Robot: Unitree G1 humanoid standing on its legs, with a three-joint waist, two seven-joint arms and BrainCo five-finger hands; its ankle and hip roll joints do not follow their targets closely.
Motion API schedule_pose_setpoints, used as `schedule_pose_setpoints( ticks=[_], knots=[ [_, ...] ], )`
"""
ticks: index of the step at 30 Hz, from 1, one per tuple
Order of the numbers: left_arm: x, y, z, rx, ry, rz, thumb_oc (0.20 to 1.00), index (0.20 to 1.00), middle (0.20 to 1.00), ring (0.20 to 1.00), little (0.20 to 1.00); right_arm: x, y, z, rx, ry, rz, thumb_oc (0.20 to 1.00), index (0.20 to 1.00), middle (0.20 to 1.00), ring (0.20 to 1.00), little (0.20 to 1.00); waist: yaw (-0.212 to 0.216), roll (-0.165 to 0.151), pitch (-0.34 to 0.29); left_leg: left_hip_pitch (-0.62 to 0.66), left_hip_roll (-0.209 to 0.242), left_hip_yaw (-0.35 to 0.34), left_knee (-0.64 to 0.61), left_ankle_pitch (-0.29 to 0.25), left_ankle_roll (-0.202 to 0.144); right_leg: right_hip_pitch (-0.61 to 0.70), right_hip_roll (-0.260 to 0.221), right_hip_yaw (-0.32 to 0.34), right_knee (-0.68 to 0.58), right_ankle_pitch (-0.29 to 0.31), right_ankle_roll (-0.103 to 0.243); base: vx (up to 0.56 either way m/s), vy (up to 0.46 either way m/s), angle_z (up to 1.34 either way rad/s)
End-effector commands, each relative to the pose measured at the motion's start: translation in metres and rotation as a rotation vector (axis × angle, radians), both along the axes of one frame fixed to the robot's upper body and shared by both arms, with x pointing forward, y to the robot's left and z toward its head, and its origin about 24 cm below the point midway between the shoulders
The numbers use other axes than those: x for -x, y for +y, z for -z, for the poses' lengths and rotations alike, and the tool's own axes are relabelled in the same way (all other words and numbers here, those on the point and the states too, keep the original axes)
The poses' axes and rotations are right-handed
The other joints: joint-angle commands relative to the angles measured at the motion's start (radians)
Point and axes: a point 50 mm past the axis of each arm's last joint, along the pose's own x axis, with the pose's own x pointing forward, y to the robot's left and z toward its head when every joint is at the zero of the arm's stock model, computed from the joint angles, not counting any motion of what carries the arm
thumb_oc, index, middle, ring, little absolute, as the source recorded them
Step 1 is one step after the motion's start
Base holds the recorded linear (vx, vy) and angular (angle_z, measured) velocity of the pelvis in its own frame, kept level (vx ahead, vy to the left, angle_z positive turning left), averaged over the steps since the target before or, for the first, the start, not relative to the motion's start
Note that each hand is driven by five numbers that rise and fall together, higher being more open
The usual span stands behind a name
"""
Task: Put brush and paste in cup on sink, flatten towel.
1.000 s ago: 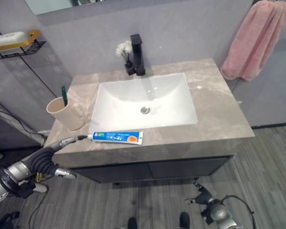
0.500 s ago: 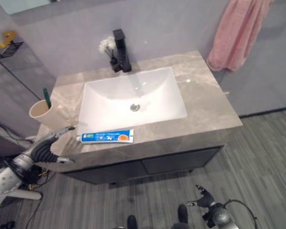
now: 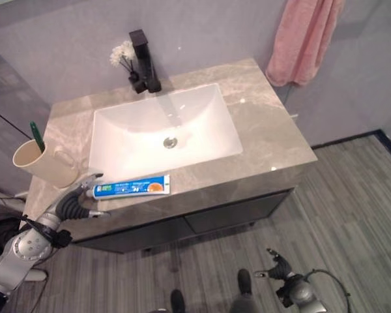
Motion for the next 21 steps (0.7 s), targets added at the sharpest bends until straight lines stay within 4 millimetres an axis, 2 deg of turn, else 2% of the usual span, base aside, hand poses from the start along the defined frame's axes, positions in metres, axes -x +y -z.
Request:
schedule_pose_setpoints(
  ticks=[1, 12, 21],
  knots=[
    [-0.015, -0.004, -0.014, -0.027, -0.061, 0.028, 1.0, 1.0, 1.0, 1.0, 1.0, -0.017, 0.005, -0.01, -0.003, -0.081, -0.014, 1.0, 1.0, 1.0, 1.0, 1.0, -0.028, -0.047, -0.011, 0.017, -0.002, -0.039, 0.01, -0.044, -0.004, 0.02, -0.08, 0.023, 0.008, -0.001, 0.098, 0.0, 0.0, 0.0],
    [-0.017, 0.0, -0.031, -0.056, -0.119, 0.023, 1.0, 1.0, 1.0, 1.0, 1.0, -0.011, 0.006, -0.007, -0.003, -0.063, -0.027, 1.0, 1.0, 1.0, 1.0, 1.0, -0.029, -0.045, -0.016, 0.033, 0.003, -0.043, 0.01, -0.047, -0.01, 0.042, -0.077, 0.011, 0.008, -0.011, 0.091, 0.01, -0.001, -0.02],
    [-0.03, -0.009, -0.049, -0.078, -0.209, 0.049, 1.0, 1.0, 1.0, 1.0, 1.0, -0.015, 0.005, -0.009, 0.019, -0.065, -0.046, 1.0, 1.0, 1.0, 1.0, 1.0, -0.034, -0.039, -0.016, 0.033, 0.007, -0.046, 0.01, -0.043, -0.014, 0.043, -0.073, 0.009, 0.008, -0.013, 0.088, 0.0, 0.0, 0.0]
  ],
)
